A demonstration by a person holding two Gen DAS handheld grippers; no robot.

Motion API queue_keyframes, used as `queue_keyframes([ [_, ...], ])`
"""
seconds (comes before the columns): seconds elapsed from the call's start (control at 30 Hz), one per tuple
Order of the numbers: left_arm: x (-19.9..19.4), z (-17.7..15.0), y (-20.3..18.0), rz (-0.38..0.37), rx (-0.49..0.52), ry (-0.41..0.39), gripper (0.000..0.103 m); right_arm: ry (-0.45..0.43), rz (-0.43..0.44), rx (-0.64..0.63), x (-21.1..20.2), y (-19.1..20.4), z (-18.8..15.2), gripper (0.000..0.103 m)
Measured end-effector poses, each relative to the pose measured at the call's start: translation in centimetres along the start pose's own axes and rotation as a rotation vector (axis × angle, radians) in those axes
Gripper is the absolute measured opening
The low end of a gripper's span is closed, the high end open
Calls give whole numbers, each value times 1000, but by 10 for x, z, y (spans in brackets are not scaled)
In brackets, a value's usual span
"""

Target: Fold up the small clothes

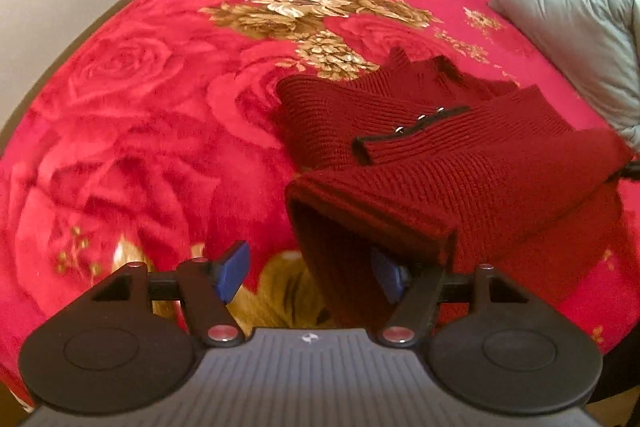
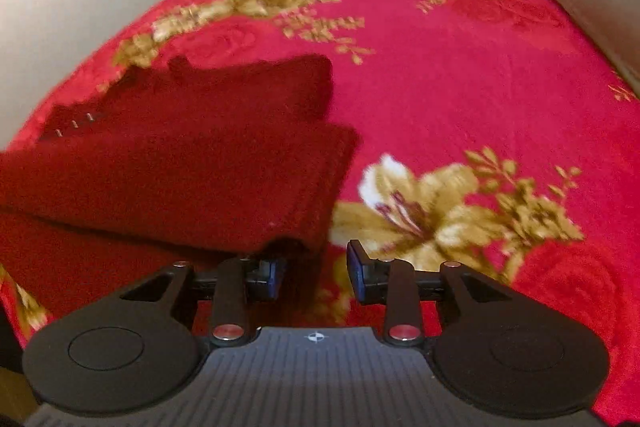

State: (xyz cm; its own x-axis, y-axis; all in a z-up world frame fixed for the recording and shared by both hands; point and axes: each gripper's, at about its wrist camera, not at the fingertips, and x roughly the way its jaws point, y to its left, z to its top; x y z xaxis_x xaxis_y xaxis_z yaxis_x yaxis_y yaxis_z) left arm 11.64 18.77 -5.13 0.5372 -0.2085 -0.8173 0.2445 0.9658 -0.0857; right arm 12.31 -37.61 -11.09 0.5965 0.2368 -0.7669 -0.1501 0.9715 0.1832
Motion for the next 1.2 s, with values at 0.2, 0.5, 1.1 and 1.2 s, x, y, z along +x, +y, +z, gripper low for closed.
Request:
queue_keyframes([
  [0.2, 9, 7, -12, 36, 56, 6, 72, -46, -18, -28, 4, 7, 4, 34],
  [0.5, 16, 11, -16, 51, 83, 7, 72, -75, -36, -45, 10, 8, 9, 34],
  [1.1, 24, 48, -10, 3, -61, -89, 30, -188, 43, 193, 26, -17, 34, 37],
  [1.2, 25, 54, -4, -5, -84, -120, 19, -199, 62, 266, 33, -24, 39, 37],
])
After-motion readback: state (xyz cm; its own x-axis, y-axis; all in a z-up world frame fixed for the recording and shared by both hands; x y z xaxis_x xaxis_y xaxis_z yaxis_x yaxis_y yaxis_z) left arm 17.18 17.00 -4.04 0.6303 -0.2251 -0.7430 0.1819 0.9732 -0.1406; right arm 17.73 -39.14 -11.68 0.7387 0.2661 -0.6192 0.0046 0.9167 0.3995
